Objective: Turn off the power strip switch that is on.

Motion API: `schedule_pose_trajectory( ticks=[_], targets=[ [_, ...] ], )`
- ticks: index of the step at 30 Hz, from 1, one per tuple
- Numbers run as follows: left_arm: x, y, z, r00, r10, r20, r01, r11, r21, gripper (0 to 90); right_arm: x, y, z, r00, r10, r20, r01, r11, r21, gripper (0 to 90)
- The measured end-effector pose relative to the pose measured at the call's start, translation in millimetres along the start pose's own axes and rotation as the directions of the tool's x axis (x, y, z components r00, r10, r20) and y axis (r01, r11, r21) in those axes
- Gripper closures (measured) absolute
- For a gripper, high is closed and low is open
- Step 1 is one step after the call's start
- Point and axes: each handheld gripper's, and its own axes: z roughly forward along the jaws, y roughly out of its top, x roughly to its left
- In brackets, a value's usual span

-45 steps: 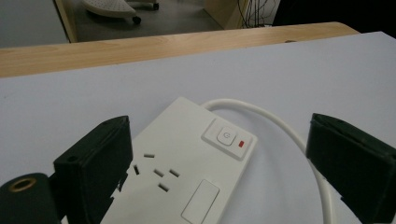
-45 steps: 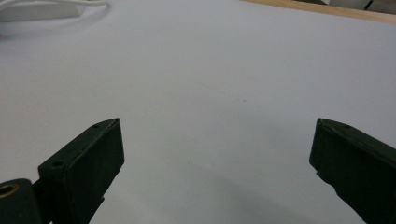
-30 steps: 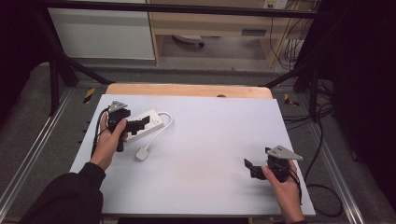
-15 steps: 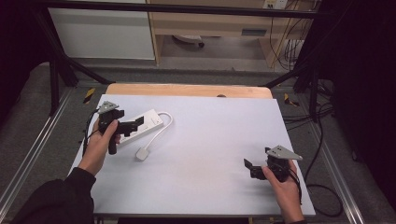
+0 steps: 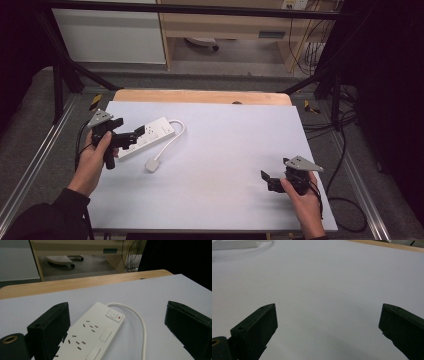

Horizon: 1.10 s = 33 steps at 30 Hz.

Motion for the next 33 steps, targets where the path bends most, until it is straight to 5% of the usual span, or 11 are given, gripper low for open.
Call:
schedule_pose_trajectory(
  ticks=[33],
  targets=[
    [1.0,-12.0,-82.1,0.9998,-0.007,0.018,0.008,0.9965,-0.084,6.0,0.3,-0.1,0.0,1.0,0.001,0.0,-0.001,1.0,0.002,2.4]
  ],
)
